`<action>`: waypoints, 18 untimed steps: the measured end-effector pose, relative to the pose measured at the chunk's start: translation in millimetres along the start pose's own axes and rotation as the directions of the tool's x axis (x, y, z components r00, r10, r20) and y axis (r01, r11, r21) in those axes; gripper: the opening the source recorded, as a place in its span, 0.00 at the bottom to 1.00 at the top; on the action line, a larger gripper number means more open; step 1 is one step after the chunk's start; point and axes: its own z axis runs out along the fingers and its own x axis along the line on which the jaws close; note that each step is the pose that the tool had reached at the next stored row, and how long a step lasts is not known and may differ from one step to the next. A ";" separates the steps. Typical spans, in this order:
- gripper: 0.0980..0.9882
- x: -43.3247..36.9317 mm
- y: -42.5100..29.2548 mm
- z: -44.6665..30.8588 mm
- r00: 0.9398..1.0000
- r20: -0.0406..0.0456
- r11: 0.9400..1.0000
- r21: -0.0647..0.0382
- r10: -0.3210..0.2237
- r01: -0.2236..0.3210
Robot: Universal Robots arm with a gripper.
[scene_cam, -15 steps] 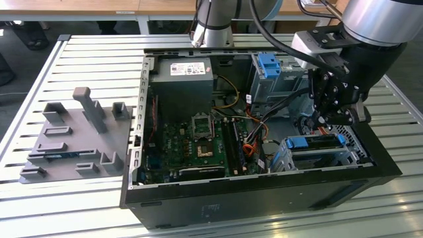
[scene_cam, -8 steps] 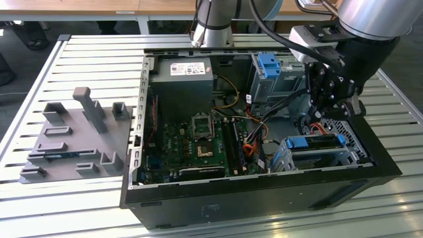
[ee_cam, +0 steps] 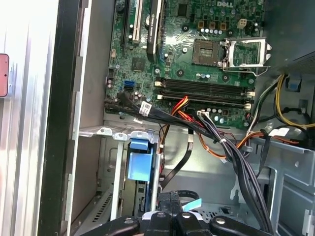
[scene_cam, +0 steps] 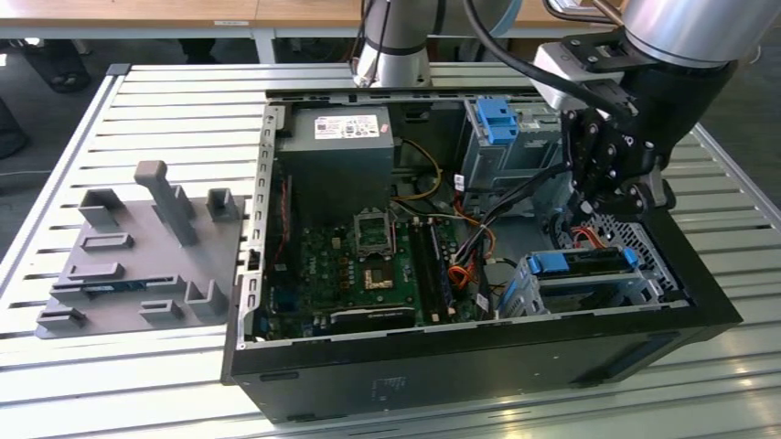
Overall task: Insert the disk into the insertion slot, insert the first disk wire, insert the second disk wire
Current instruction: 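Insert the second disk wire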
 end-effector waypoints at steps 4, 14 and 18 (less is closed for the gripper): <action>0.01 -1.2 -0.3 0.0 1.000 0.000 1.000 -0.005 -0.002 0.002; 0.15 -2.1 -1.8 0.0 0.999 0.003 0.999 -0.012 -0.045 0.045; 0.15 -2.3 -1.8 1.0 0.999 0.003 0.999 -0.012 -0.051 0.051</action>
